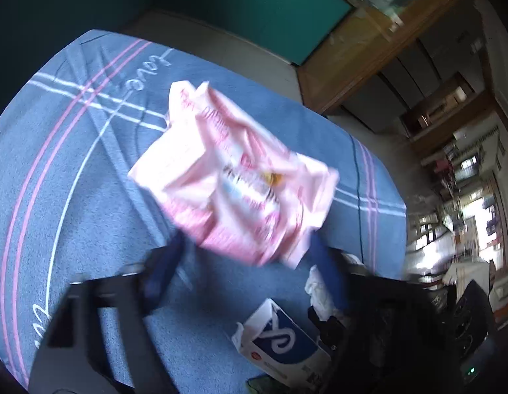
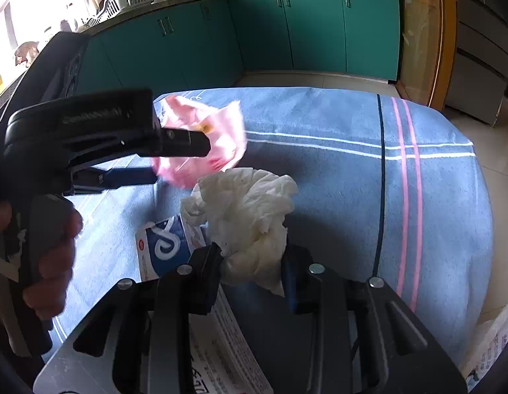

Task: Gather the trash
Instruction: 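Grasp the pink wrapper with the left tool while the right tool grasps the white tissue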

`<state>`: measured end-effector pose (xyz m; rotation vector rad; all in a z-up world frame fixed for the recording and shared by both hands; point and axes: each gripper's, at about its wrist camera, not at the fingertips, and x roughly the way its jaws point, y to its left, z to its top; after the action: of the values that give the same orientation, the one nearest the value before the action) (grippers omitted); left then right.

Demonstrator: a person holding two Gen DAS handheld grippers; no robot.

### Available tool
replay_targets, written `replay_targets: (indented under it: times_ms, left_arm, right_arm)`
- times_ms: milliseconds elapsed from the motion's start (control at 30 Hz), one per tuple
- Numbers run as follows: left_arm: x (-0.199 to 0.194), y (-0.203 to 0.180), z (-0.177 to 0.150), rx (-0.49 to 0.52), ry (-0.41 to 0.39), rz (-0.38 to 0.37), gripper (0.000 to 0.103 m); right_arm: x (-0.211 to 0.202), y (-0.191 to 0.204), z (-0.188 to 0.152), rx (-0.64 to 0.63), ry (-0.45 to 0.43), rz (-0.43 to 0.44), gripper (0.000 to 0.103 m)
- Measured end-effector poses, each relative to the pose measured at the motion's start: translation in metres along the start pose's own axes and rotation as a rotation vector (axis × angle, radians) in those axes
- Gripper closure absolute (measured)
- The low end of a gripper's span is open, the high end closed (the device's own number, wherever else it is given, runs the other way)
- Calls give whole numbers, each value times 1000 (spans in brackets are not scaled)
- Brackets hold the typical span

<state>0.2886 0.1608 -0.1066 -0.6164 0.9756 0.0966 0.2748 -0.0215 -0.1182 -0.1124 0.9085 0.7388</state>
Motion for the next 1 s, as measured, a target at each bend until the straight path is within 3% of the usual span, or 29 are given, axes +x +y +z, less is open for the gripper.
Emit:
replay_targets:
  times_ms: [67, 100, 200, 433, 633, 833, 1000]
  left_arm:
    - [-1, -5, -4, 38, -5, 0, 67]
    - [-3, -9, -6, 59, -14, -9, 80]
    - [-12, -15, -9, 108, -44, -12, 92]
    - [-72, -25, -29, 252, -169, 8, 94]
    - [-121, -32, -46, 330, -268, -21, 94]
    - [-127, -22, -49, 313, -279, -18, 94]
    - [-130, -38, -62, 361, -312, 16, 94]
  right_arm:
    - [-3, 0, -4, -4, -1, -4, 71]
    - [-3, 0, -5, -4, -1, -4, 71]
    - [-7, 0, -9, 3, -2, 4, 71]
    - [-26, -15, -20, 39, -24, 20, 71]
    - [-54, -26, -26, 49, -57, 28, 71]
    - [-82, -26, -40, 30, -91, 37, 71]
    - [-88, -30, -50, 42, -88, 39, 71]
